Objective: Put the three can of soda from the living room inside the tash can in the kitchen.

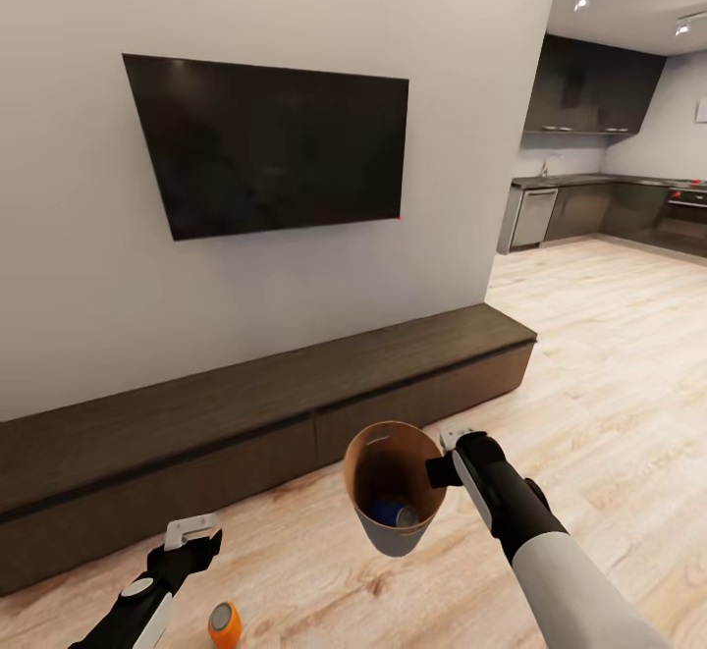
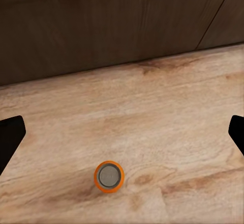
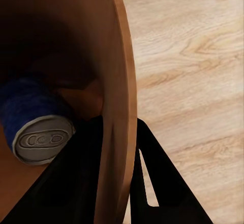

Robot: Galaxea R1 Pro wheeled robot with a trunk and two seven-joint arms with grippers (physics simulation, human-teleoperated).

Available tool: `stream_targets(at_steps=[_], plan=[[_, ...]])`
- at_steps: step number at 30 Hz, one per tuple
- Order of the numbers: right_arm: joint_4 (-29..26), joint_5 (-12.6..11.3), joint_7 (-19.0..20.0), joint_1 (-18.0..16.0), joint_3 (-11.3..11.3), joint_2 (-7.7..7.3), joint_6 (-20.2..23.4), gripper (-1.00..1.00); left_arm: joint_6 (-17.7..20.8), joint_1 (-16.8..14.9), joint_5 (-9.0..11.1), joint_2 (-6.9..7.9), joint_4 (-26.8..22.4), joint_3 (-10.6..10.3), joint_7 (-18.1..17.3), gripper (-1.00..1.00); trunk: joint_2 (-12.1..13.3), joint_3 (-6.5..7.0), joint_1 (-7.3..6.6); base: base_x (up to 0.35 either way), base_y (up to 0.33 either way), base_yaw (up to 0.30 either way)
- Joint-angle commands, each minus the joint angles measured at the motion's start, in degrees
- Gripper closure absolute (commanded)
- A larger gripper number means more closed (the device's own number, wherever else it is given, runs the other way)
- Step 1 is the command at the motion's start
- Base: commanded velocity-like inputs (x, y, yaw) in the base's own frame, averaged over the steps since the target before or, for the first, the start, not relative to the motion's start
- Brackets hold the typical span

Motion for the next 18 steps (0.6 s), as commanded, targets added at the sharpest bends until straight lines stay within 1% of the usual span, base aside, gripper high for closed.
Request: stream_targets(at_steps=[1, 3, 4, 5, 7, 9, 12, 18], plan=[[-0.06, -0.72, 0.21, -0.03, -0.06, -0.44, 0.02, 1.0, 0.0, -0.01, 0.0, 0.0, 0.0, -0.01, 0.0, -1.0, -0.42, -0.18, 0.22, 0.0, 0.0, 0.0], [-0.11, -0.71, 0.21, -0.07, -0.09, -1.34, 0.04, 1.0, 0.0, -0.02, 0.01, 0.0, 0.0, 0.0, 0.0, -1.0, -1.22, -0.54, 0.66, 0.0, 0.0, 0.0], [-1.07, -0.71, 0.21, -0.1, -0.1, -1.99, 0.17, 1.0, 0.0, -0.01, 0.01, 0.0, 0.0, 0.01, 0.0, -1.0, -1.63, -0.72, 0.88, 0.0, 0.0, 0.0], [-2.41, -0.71, 0.21, -0.11, -0.11, -2.15, 0.84, 1.0, 0.0, -0.02, 0.02, 0.0, 0.0, 0.01, 0.0, -1.0, -2.03, -0.89, 1.1, 0.0, 0.0, 0.0], [-6.02, -0.7, 0.21, -0.12, -0.11, -2.32, 3.38, 1.0, 0.0, 0.0, 0.03, 0.0, 0.0, 0.01, 0.0, -1.0, -2.83, -1.25, 1.54, 0.0, 0.0, 0.0], [-8.11, -0.68, 0.21, -0.12, -0.11, -2.38, 4.21, 1.0, 0.0, -0.01, 0.04, 0.0, 0.0, 0.01, 0.0, -1.0, -3.63, -1.61, 1.98, 0.0, 0.0, 0.0], [-9.56, -0.65, 0.21, -0.22, -0.11, -2.41, 4.72, 1.0, 0.0, -0.01, 0.04, 0.0, 0.0, 0.01, 0.0, -1.0, -4.83, -2.15, 2.64, 0.0, 0.0, 0.0], [-10.52, -0.6, 0.15, -0.8, -0.12, -2.51, 5.11, 1.0, 0.0, -0.02, 0.03, 0.0, 0.0, 0.02, 0.0, -1.0, -7.24, -3.23, 3.96, 0.0, 0.0, 0.0]])
